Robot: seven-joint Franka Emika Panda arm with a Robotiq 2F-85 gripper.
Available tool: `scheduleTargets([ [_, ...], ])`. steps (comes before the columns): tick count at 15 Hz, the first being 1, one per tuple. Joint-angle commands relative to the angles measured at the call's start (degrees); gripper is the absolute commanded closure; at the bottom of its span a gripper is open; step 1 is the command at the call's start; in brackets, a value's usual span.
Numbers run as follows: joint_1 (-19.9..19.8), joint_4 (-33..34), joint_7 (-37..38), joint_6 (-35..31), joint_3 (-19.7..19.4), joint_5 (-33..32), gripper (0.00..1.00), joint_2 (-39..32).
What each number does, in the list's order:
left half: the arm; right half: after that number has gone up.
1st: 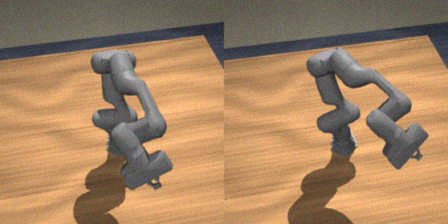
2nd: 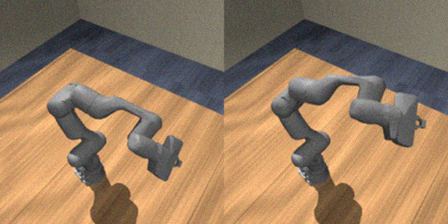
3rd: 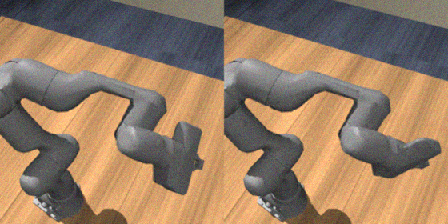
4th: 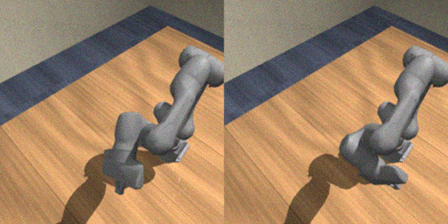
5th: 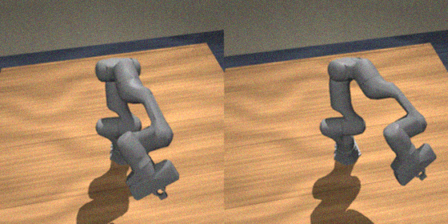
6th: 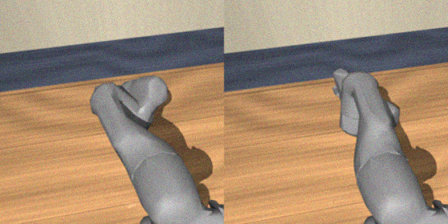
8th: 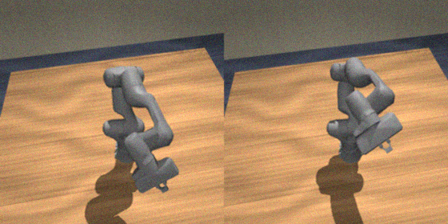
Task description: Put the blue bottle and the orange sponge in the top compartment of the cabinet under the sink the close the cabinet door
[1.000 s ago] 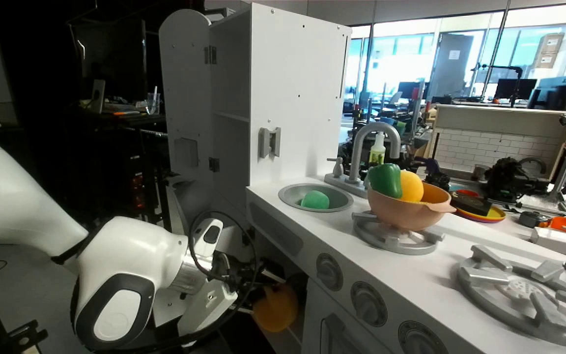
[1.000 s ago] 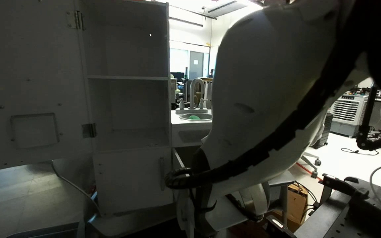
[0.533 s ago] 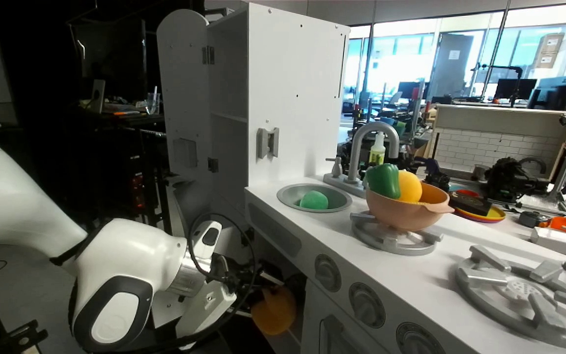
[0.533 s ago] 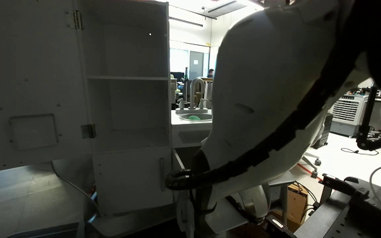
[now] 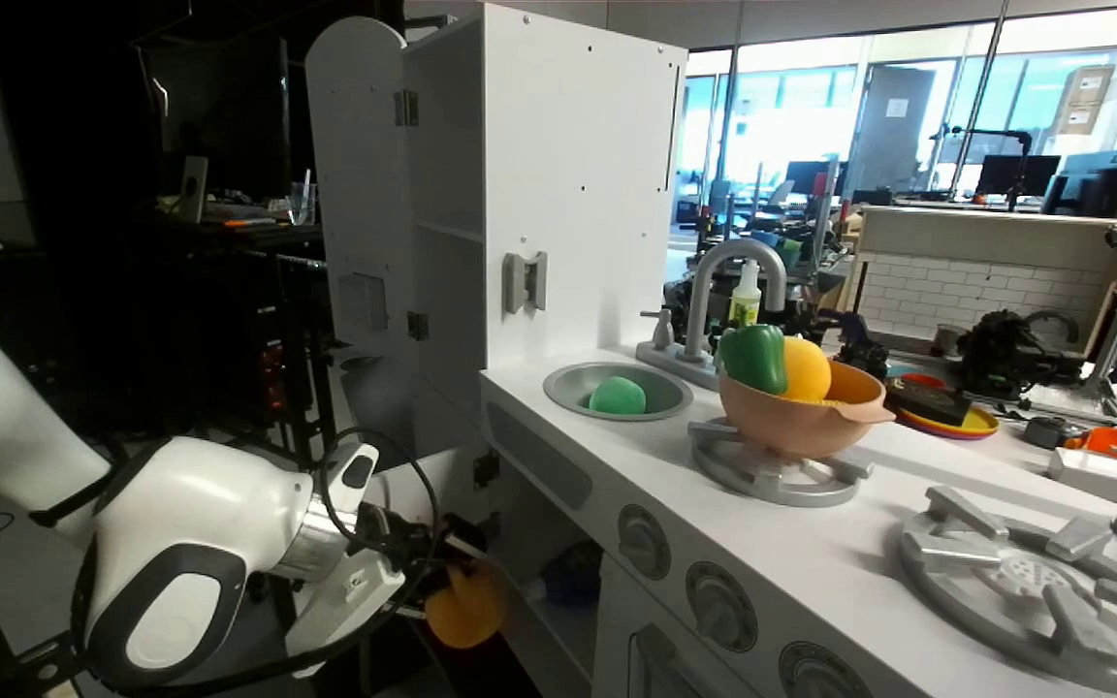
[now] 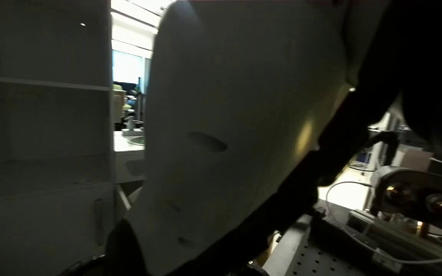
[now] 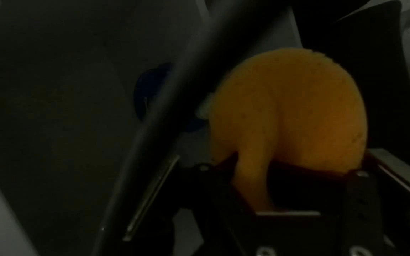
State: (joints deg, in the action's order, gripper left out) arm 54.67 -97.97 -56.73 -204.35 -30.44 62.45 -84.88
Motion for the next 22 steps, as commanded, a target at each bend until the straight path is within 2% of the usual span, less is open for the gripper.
scheduleTargets([
  [1,1.32,-0.60,0.03,-7.54,-0.78,-1.56,1.00,-1.19],
  [3,1.90,-2.95,-0.33,-6.63,-2.20,-2.43,1.00,1.46],
  [5,0.12,-3.30,0.32,-7.45,-2.85,-5.44,1.00,2.66],
  [6,1.30,-5.60,-0.81,-6.23,-4.60,-5.74,1.00,4.99],
  [8,-0.40,-6.87,-1.09,-5.75,-6.50,-8.81,1.00,6.27],
  [10,1.00,-9.79,-2.99,-1.58,-10.31,-9.53,1.00,8.42],
  [12,-1.12,-11.23,-4.67,0.21,-9.85,-13.48,1.00,9.87],
  [13,-1.81,-13.83,0.22,0.10,-10.26,-21.44,1.00,11.60],
  [14,-4.67,-13.51,-4.63,-1.63,-7.78,-21.55,1.00,13.35],
  [20,-16.30,-20.27,-2.87,-5.39,-1.06,-43.31,1.00,23.84],
  [21,-15.85,-21.77,1.76,-3.80,-3.02,-49.42,1.00,24.73],
  [22,-17.60,-21.88,2.28,-4.02,-2.65,-52.54,1.00,24.92],
])
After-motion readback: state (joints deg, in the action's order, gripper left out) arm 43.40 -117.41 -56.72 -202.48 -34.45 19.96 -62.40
